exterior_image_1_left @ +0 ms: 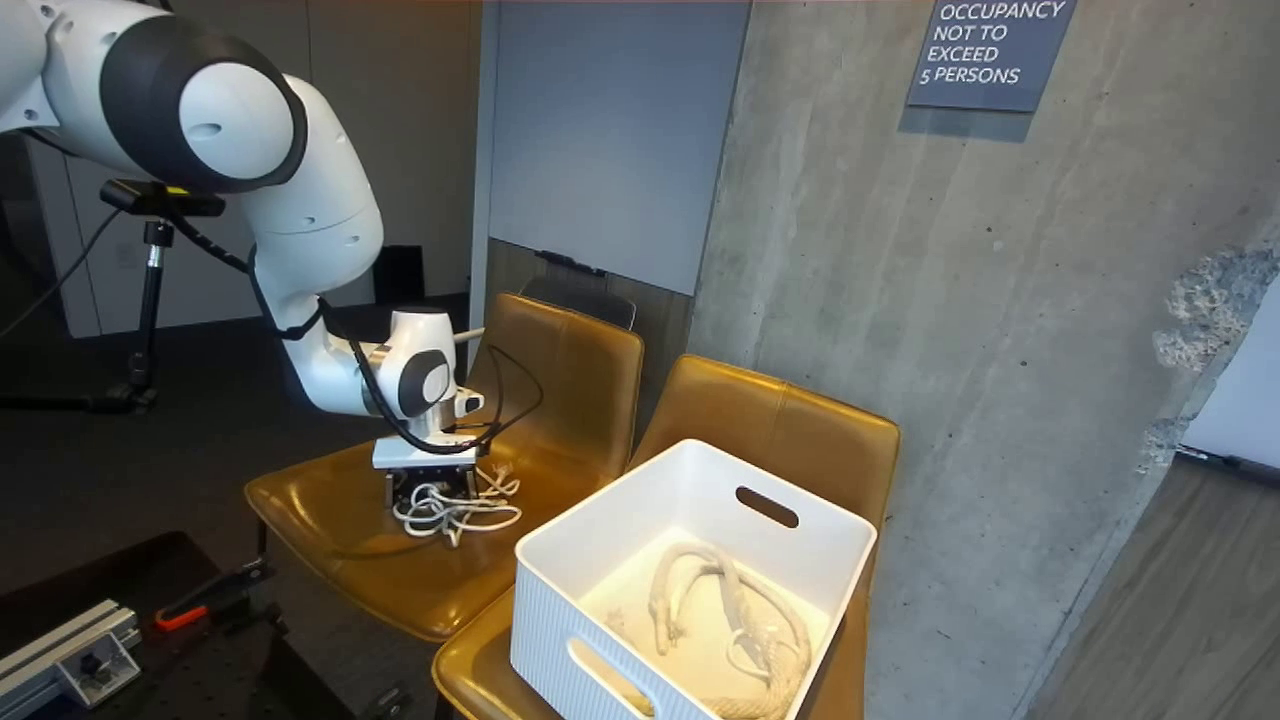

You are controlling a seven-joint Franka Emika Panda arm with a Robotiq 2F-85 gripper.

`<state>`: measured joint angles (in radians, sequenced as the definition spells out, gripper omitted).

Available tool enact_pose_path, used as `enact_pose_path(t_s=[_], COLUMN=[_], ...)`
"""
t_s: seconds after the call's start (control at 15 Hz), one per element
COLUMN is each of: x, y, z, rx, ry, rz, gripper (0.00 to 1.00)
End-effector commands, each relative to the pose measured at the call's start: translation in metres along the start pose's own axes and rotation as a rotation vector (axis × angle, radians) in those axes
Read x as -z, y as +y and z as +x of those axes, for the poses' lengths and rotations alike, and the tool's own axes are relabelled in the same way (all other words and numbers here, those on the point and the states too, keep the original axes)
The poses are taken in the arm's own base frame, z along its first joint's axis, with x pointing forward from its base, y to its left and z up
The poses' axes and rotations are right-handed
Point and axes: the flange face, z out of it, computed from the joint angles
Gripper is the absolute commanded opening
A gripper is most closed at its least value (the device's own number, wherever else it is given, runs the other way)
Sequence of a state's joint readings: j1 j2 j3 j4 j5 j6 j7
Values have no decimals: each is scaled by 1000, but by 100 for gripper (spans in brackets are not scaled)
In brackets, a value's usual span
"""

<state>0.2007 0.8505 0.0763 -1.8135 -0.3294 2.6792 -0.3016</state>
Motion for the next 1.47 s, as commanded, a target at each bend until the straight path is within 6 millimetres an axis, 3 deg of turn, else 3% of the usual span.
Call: enact_pose_path(t_s=[0.0,0.2,0.33,0.53,1.0,1.4], x=[5,36,68,131,309,470], y=[20,51,75,104,146,191], z=[-25,-43,-53,-62,-83,-137], rx=[-21,-57,-85,-108,-144,-219], ry=[-43,-52,-47,-24,43,103], rz=[-25,-60,-90,-149,-310,-508], gripper=[0,0,0,0,0,0])
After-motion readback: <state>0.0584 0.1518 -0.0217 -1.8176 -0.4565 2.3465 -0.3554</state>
